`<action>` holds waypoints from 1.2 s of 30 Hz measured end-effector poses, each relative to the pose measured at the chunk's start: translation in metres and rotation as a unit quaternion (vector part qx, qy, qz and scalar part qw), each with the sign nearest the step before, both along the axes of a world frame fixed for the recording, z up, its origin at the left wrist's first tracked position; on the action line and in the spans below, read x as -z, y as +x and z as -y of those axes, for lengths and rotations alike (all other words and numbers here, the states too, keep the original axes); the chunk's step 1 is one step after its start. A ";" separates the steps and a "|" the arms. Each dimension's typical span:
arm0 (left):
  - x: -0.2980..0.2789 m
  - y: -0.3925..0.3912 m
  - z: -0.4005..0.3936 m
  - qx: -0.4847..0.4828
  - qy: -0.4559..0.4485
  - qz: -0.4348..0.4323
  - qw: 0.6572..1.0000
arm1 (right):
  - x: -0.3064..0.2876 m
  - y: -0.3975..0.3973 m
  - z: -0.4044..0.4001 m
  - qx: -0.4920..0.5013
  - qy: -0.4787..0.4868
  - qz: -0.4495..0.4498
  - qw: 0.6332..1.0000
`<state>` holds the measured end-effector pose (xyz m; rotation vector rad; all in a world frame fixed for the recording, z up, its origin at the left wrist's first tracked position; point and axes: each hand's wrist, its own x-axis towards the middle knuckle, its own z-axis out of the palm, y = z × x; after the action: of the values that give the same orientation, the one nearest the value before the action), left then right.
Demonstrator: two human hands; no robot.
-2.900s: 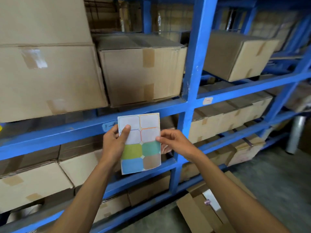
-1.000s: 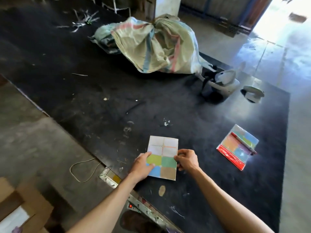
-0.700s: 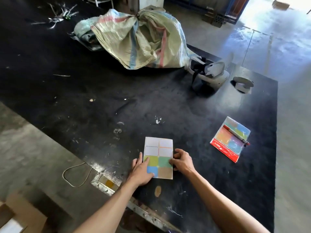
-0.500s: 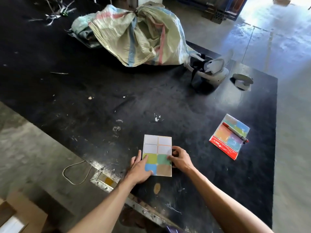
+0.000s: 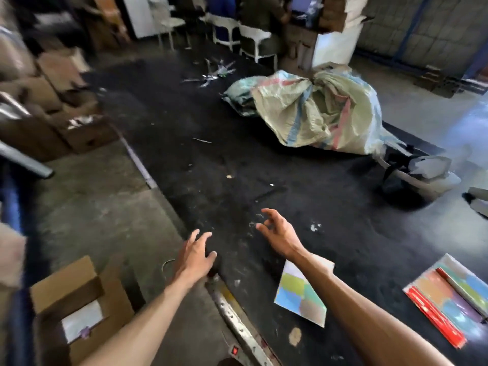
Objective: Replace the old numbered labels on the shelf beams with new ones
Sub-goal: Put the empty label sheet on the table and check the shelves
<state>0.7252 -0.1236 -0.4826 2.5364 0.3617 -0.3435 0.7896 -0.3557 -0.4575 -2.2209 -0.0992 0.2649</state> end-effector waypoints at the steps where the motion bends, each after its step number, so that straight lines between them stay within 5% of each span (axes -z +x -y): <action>1: -0.011 -0.006 -0.022 -0.028 0.010 0.011 1.000 | -0.008 0.007 -0.025 -0.032 0.008 0.001 0.999; 10: -0.099 -0.119 -0.187 -0.265 0.108 0.059 0.956 | -0.082 -0.011 -0.240 -0.329 0.043 0.064 0.941; 17: -0.161 -0.283 -0.268 -0.455 0.176 0.065 0.870 | -0.158 -0.103 -0.398 -0.533 0.098 0.123 0.831; 31: -0.261 -0.508 -0.245 -0.666 0.317 0.121 0.664 | -0.256 -0.298 -0.520 -0.751 0.194 0.205 0.597; 36: -0.256 -0.557 -0.212 -0.705 0.334 0.097 0.618 | -0.253 -0.347 -0.518 -0.791 0.180 0.203 0.549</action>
<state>0.1678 0.0885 -0.2268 1.9123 2.4672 0.8119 0.4422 0.1621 -0.2046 -1.0610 -2.2095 0.5693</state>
